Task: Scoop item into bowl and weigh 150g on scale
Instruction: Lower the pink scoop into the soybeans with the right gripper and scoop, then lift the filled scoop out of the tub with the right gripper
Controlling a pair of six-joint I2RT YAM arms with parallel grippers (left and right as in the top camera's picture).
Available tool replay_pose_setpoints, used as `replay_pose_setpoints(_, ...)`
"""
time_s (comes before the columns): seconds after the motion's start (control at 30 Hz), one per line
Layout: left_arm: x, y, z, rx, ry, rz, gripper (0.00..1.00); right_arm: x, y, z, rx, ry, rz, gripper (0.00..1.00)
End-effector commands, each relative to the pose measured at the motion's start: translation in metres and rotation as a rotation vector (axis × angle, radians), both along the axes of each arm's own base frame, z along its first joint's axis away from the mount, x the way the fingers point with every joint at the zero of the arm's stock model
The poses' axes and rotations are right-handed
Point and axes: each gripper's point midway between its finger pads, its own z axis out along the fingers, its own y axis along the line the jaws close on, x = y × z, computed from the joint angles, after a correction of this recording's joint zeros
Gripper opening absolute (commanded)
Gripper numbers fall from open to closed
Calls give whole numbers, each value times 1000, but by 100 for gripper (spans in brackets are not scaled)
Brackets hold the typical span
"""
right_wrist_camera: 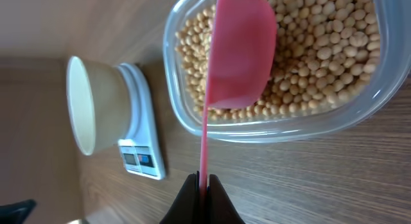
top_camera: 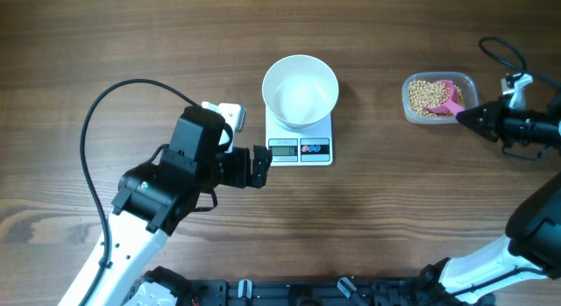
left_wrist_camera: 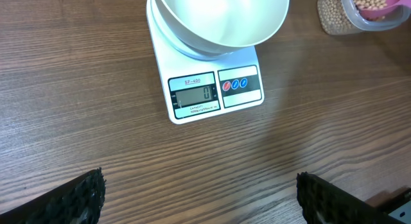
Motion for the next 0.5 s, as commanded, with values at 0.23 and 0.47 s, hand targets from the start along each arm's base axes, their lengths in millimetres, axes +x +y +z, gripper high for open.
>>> replay_pose_setpoints(0.23,0,1,-4,11,5,9,100,-9,-12,21,183,-94,-67,4)
replay_pose_setpoints(0.47,0,1,-4,11,5,9,100,-11,-5,31,240,-113,-67,4)
